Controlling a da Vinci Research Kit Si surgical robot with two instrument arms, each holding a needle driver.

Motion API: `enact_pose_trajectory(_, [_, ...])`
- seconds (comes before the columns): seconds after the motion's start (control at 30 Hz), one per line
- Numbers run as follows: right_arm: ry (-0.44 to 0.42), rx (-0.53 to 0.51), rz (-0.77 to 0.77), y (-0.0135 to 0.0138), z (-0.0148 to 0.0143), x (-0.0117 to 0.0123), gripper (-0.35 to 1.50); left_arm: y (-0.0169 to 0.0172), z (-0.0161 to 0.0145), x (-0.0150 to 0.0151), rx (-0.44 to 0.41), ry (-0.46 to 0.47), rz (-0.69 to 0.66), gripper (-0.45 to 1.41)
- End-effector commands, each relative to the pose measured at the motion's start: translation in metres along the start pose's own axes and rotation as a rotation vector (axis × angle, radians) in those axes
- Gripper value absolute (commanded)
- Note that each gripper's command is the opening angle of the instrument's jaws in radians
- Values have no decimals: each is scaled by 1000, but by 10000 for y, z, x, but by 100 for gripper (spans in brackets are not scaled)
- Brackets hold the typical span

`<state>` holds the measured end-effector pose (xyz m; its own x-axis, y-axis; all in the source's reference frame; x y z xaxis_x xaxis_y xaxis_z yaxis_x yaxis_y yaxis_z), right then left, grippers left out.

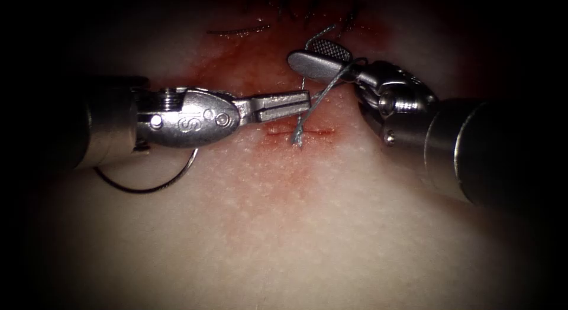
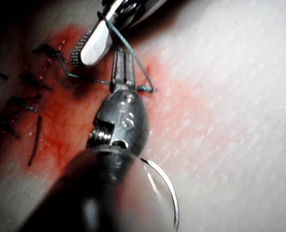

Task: Wound Closure

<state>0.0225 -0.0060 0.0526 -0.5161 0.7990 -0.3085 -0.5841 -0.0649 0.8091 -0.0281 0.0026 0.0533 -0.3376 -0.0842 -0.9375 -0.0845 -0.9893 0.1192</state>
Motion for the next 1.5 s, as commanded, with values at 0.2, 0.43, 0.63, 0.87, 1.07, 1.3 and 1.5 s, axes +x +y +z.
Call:
enact_pose_trajectory(0.2, [-62, -9, 91, 17, 17, -11, 103, 3, 13, -7, -14, -6, 6, -45])
enact_pose_trajectory(0.43, [-92, -4, 93, 25, 39, -16, 110, 5, 14, -9, -22, -8, 3, -45])
enact_pose_trajectory(0.63, [-91, 5, 68, 22, 48, -15, 88, 5, 12, -11, -26, -8, 4, -45])
enact_pose_trajectory(0.87, [-28, -3, -41, 19, 42, -16, -35, 6, 9, -15, -29, -5, 2, -45])
enact_pose_trajectory(1.07, [5, 93, -191, -1, 28, -11, -35, -4, -9, -27, -22, -27, -22, -45])
enact_pose_trajectory(1.3, [14, 145, -306, -29, 1, -14, -35, -43, -48, -54, 18, -117, -89, -45])
enact_pose_trajectory(1.5, [7, 173, -327, -22, -16, -21, -35, -72, -47, -65, 38, -155, -117, -45])
